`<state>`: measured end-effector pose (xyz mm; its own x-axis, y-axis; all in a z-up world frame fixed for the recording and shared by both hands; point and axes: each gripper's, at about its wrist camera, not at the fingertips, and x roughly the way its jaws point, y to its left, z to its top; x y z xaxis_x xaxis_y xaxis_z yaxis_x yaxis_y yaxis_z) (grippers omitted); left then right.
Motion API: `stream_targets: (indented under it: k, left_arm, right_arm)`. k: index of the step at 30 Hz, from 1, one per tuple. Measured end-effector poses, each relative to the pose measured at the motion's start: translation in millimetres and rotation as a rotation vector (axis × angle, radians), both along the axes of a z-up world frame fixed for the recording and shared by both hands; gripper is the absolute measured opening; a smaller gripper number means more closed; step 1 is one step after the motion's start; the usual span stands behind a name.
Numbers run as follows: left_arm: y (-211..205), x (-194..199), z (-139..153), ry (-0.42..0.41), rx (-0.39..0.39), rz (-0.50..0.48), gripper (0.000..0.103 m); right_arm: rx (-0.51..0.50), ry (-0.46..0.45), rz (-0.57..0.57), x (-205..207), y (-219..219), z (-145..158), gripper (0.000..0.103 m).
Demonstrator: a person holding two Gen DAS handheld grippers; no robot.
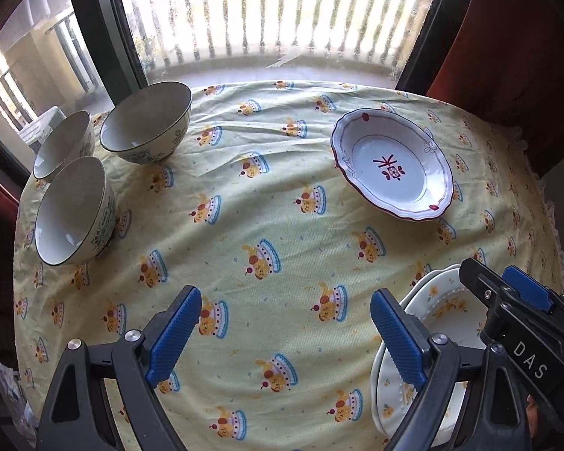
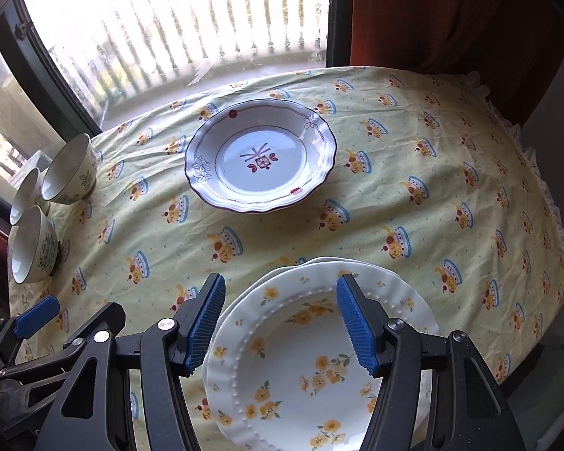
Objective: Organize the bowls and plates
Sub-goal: 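Open both tools and pull them back from the plate stack, then reach both tools to the red-rimmed plate and grasp its rim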
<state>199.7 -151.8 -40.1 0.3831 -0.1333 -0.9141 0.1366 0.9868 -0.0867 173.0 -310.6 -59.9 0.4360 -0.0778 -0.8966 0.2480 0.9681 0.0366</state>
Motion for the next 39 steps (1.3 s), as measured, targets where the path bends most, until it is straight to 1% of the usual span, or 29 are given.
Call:
stream_targets:
  k: [3,8,14,20,26,28,32,33,35,37,39]
  left_arm:
    - [-3.5,16.9,7.4,-0.029,-0.008,-0.003,0.093]
    - [-16.8,48.3,10.2,-0.053,-0.015,0.021,0.093]
    - [-39.8,83.5,-1.7,-0.069,-0.004,0.046,0.091]
    - [-63.0,112.5,-27.0,-0.039,0.001,0.072,0.09]
    - [-85.3,131.9,-52.8,-0.018,0.027,0.072,0.085]
    - [-90.8,138.0,-62.1,-0.001,0.024,0.075,0.081]
    - [-98.2,145.8,-77.6,0.028,0.011,0.083,0.076]
    - [-99.6,147.3,-80.4,0.034,0.009,0.083,0.073]
    - [-102.6,149.4,-84.9,0.041,0.005,0.081,0.072]
    - [-105.8,150.6,-88.4,0.046,0.004,0.072,0.069]
    - [-108.2,151.1,-91.2,0.052,0.002,0.064,0.069]
  right_arm:
    - [0.005,-0.022,-0.027,14.0,-0.9,6.4,0.065]
    - [0.015,-0.051,-0.027,44.9,-12.9,13.3,0.065]
    - [0.021,-0.071,-0.004,86.3,-36.6,10.1,0.065]
    - [0.04,-0.057,0.019,122.7,-61.0,-7.1,0.065]
    - [0.039,-0.028,0.061,152.2,-72.4,-31.2,0.065]
    - [0.045,-0.014,0.066,160.3,-75.7,-41.0,0.065]
    - [0.051,0.009,0.07,173.0,-82.6,-58.7,0.064]
    - [0.037,0.003,0.071,174.3,-83.0,-60.2,0.063]
    - [0.011,0.004,0.084,177.8,-83.4,-63.0,0.063]
    - [0.016,0.012,0.088,179.6,-85.1,-66.1,0.062]
    - [0.022,0.019,0.088,181.7,-86.6,-69.6,0.06]
